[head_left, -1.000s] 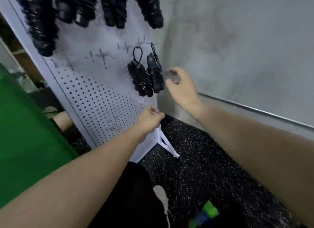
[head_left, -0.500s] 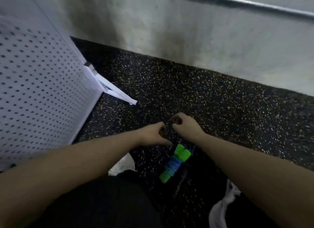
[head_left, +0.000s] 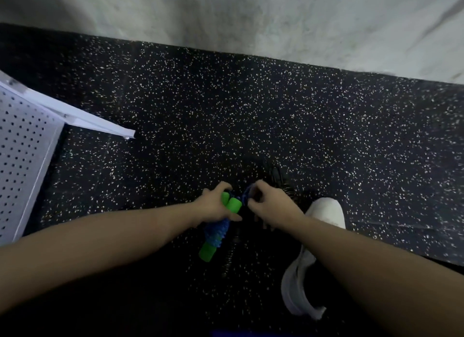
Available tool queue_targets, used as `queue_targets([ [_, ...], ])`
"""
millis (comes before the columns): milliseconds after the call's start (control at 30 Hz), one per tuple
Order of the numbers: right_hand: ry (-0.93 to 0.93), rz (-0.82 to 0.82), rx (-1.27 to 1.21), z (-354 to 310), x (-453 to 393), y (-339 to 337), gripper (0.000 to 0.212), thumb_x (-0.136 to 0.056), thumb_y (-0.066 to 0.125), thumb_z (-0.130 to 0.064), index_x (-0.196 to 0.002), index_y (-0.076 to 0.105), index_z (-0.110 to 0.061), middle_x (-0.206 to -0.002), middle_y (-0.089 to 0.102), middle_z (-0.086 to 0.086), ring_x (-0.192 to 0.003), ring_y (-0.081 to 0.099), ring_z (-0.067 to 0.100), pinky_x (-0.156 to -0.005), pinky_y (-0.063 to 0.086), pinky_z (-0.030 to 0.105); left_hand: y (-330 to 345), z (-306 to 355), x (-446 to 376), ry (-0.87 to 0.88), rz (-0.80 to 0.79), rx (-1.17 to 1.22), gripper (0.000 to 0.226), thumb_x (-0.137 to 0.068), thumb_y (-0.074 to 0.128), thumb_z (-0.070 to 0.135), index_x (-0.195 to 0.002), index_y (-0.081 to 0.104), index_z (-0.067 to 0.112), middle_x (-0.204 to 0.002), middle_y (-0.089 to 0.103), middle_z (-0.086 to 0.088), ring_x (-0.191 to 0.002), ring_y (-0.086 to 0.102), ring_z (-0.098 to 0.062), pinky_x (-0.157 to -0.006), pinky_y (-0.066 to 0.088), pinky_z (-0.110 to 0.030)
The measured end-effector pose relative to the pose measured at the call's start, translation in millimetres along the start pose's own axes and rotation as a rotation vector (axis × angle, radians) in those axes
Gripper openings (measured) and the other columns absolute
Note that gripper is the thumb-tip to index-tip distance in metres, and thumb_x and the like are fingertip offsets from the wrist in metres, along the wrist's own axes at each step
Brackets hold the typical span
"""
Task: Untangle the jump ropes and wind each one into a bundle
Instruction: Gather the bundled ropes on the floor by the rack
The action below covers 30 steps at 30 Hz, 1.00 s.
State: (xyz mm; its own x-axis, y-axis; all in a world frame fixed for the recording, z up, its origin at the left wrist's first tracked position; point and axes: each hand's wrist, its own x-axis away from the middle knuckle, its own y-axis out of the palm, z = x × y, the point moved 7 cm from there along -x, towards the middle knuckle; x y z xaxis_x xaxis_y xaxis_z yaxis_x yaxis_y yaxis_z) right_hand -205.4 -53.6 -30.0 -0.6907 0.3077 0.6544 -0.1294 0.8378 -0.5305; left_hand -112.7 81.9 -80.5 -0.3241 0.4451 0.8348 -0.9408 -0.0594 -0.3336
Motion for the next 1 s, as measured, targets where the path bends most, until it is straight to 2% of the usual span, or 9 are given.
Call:
queue_targets([
  [100, 0.107, -0.174, -0.069, 0.6, 9.7, 29.1, 0.022, -0.090, 0.064, -0.029, -0.094, 0.051, -0.013, -0.078, 0.070, 0.015, -0.051, 0.068, 0.028, -0.043, 0.057, 0.038, -11.1, -16.8, 3.9, -0.047, 0.153, 0.147, 0.088, -0.077, 0.088, 0.032, -0.143, 0.030, 0.035, -0.133, 0.039, -0.014, -0.110, 0.053, -0.030, -0.098, 0.052, -0.042],
  [200, 0.211, -0.189, -0.054, 2.8, 13.6, 50.6, 0.044, -0.082, 0.074, -0.050, -0.092, 0.045, -0.017, -0.090, 0.065, 0.009, -0.062, 0.070, 0.029, -0.046, 0.055, 0.035, -20.2, -35.1, 9.0, -0.080, 0.220, 0.244, 0.096, -0.079, 0.085, 0.030, -0.150, 0.020, 0.030, -0.137, 0.040, -0.014, -0.117, 0.051, -0.030, -0.101, 0.050, -0.042],
  [267, 0.240, -0.173, 0.075, 5.8, 13.8, 63.6, 0.064, -0.075, 0.075, -0.063, -0.108, 0.045, -0.018, -0.107, 0.064, 0.006, -0.087, 0.069, 0.028, -0.062, 0.053, 0.034, -27.5, -46.9, 12.7, -0.092, 0.247, 0.315, 0.101, -0.078, 0.085, 0.029, -0.154, 0.018, 0.028, -0.140, 0.040, -0.012, -0.120, 0.050, -0.029, -0.102, 0.048, -0.041],
  [333, 0.235, -0.115, 0.095, 5.8, 12.1, 71.7, 0.069, -0.077, 0.076, -0.057, -0.118, 0.039, -0.016, -0.114, 0.062, 0.006, -0.103, 0.064, 0.028, -0.076, 0.049, 0.033, -34.9, -55.8, 16.7, -0.099, 0.267, 0.398, 0.106, -0.077, 0.086, 0.029, -0.157, 0.017, 0.025, -0.142, 0.043, -0.011, -0.121, 0.052, -0.028, -0.104, 0.048, -0.041],
  [433, 0.226, 0.025, -0.046, -6.5, 8.5, 72.6, 0.057, -0.086, 0.070, -0.035, -0.122, 0.033, -0.011, -0.103, 0.062, 0.007, -0.096, 0.064, 0.030, -0.076, 0.050, 0.035, -48.5, -60.1, 23.2, -0.090, 0.306, 0.480, 0.100, -0.077, 0.087, 0.029, -0.156, 0.027, 0.017, -0.138, 0.049, -0.009, -0.119, 0.055, -0.026, -0.103, 0.049, -0.040],
  [667, 0.388, 0.208, -0.255, -11.3, 25.3, 96.2, 0.077, -0.075, 0.084, -0.036, -0.124, 0.030, -0.014, -0.126, 0.036, 0.007, -0.111, 0.056, 0.037, -0.086, 0.048, 0.039, -58.9, -53.4, 36.8, 0.001, 0.281, 0.443, 0.085, -0.082, 0.083, 0.024, -0.152, 0.036, 0.020, -0.122, 0.055, -0.002, -0.099, 0.059, -0.014, -0.081, 0.048, -0.027],
  [767, 0.466, 0.149, -0.322, -0.9, 23.7, 108.1, 0.078, -0.076, 0.083, -0.042, -0.123, 0.025, -0.018, -0.123, 0.044, 0.007, -0.104, 0.060, 0.034, -0.077, 0.042, 0.031, -52.3, -51.8, 36.0, 0.020, 0.225, 0.462, 0.090, -0.084, 0.082, 0.023, -0.158, 0.030, 0.024, -0.122, 0.055, 0.001, -0.103, 0.058, -0.016, -0.088, 0.047, -0.030],
  [867, 0.382, 0.144, -0.390, -8.2, 13.8, 115.9, 0.073, -0.081, 0.080, -0.034, -0.127, 0.025, -0.019, -0.106, 0.058, 0.006, -0.085, 0.058, 0.025, -0.075, 0.047, 0.030, -47.2, -56.0, 38.4, 0.016, 0.204, 0.467, 0.098, -0.083, 0.083, 0.024, -0.161, 0.024, 0.025, -0.133, 0.053, -0.001, -0.114, 0.058, -0.019, -0.098, 0.049, -0.033],
  [1000, 0.272, 0.207, -0.481, -21.9, 6.5, 104.8, 0.076, -0.077, 0.084, -0.026, -0.130, 0.030, -0.021, -0.101, 0.057, 0.001, -0.090, 0.060, 0.023, -0.082, 0.051, 0.033, -57.4, -60.7, 54.9, 0.034, 0.255, 0.507, 0.094, -0.084, 0.081, 0.024, -0.160, 0.025, 0.028, -0.137, 0.052, -0.002, -0.115, 0.058, -0.020, -0.100, 0.050, -0.035],
])
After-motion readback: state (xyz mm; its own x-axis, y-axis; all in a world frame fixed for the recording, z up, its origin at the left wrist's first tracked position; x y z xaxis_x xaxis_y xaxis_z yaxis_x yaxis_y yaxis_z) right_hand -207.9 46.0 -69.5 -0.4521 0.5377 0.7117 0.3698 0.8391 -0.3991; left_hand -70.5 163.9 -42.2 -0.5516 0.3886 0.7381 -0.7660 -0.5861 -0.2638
